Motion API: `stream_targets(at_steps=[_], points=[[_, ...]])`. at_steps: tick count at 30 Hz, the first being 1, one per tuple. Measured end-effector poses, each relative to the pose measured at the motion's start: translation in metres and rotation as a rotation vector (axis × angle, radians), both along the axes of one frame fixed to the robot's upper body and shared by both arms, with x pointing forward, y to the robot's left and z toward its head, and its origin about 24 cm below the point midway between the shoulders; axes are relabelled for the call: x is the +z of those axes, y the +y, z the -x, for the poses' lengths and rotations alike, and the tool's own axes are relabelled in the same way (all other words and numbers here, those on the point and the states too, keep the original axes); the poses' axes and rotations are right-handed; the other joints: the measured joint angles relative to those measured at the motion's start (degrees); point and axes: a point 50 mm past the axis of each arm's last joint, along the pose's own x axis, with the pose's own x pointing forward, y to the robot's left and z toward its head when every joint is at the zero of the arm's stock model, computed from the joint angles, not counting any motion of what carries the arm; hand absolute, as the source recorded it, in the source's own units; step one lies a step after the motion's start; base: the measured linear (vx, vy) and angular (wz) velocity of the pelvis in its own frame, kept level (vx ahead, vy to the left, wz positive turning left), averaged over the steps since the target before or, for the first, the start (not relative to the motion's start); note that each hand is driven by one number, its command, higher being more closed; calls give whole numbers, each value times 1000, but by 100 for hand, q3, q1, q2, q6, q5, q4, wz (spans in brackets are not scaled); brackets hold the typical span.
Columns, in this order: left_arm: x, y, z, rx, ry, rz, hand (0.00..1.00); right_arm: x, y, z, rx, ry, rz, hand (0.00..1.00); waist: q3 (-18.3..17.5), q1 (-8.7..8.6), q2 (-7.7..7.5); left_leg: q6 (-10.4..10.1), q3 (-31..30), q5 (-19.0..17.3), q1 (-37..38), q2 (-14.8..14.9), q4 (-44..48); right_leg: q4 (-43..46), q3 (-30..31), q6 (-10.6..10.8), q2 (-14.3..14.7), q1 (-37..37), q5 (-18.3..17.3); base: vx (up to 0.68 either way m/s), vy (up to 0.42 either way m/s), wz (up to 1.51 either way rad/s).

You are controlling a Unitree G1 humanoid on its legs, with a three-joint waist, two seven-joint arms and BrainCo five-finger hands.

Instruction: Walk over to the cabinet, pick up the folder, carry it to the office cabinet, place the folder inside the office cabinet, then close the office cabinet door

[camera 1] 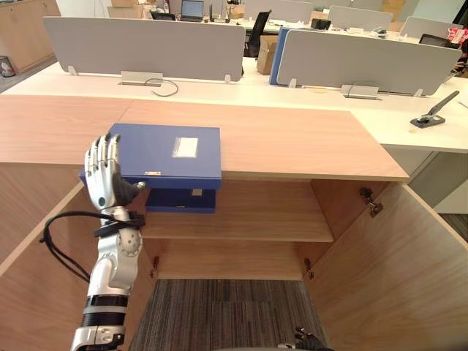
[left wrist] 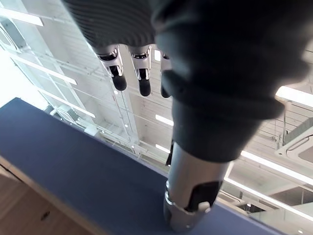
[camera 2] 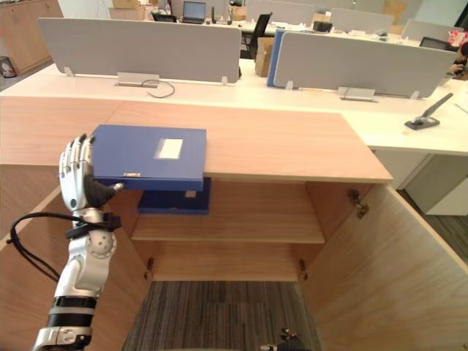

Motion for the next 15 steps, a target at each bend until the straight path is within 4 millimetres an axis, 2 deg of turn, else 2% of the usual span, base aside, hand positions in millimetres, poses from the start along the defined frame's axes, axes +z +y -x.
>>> stream_targets(at_steps=[6, 15], points=[[-22, -11, -5, -55, 124, -59, 0, 0, -3, 0, 7, 0, 10, 0, 9, -53, 13, -3, 17, -3, 1, 2, 1, 3, 21, 2, 4, -1, 1, 0, 0, 0], [-29, -10, -7, -101, 193, -192, 0, -1, -9, 12, 5, 30, 25, 0, 16, -146, 49, -5, 51, -4, 5, 5, 1, 0, 69, 27, 4, -25, 18, 0, 0, 0]])
